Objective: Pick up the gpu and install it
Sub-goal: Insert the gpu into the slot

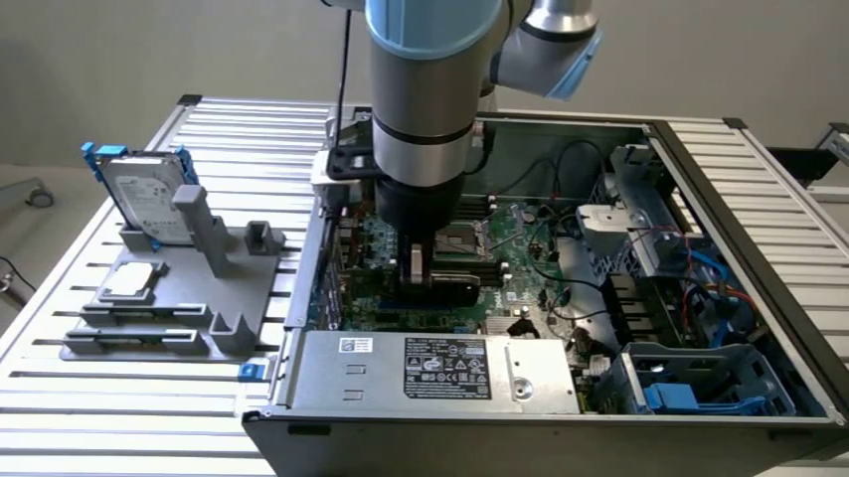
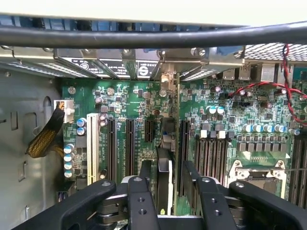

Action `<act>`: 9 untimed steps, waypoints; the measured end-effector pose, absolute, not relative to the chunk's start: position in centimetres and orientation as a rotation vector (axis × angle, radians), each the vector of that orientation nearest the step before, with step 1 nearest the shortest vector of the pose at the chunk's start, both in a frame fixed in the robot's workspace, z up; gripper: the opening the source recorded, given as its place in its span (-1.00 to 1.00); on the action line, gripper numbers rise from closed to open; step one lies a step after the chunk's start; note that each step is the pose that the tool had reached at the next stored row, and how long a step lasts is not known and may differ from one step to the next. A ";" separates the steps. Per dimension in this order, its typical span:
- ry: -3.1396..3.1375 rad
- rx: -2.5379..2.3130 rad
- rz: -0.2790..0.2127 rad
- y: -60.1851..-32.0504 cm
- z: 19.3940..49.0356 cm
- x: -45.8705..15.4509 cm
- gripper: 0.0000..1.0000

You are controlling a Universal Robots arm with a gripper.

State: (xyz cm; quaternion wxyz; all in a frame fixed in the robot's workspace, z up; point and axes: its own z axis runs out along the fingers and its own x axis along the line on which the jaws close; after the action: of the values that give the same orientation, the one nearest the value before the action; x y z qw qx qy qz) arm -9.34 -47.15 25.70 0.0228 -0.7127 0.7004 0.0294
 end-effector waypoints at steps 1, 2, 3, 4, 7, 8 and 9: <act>2.170 -2.208 0.092 -47.1 26.0 -9.3 -0.19; 2.170 -2.208 0.093 -47.1 26.3 -9.3 -0.19; 2.171 -2.209 0.094 -47.1 26.7 -9.3 -0.19; 2.171 -2.209 0.095 -47.1 27.1 -9.3 -0.19; 2.172 -2.210 0.097 -47.1 28.3 -9.3 -0.19; 2.173 -2.210 0.098 -47.1 28.7 -9.3 -0.19; 2.173 -2.210 0.099 -47.1 29.1 -9.3 -0.19</act>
State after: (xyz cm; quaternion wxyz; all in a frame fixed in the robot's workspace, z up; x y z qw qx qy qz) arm -9.34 -47.06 29.06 0.0202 -0.7126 0.7005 0.0319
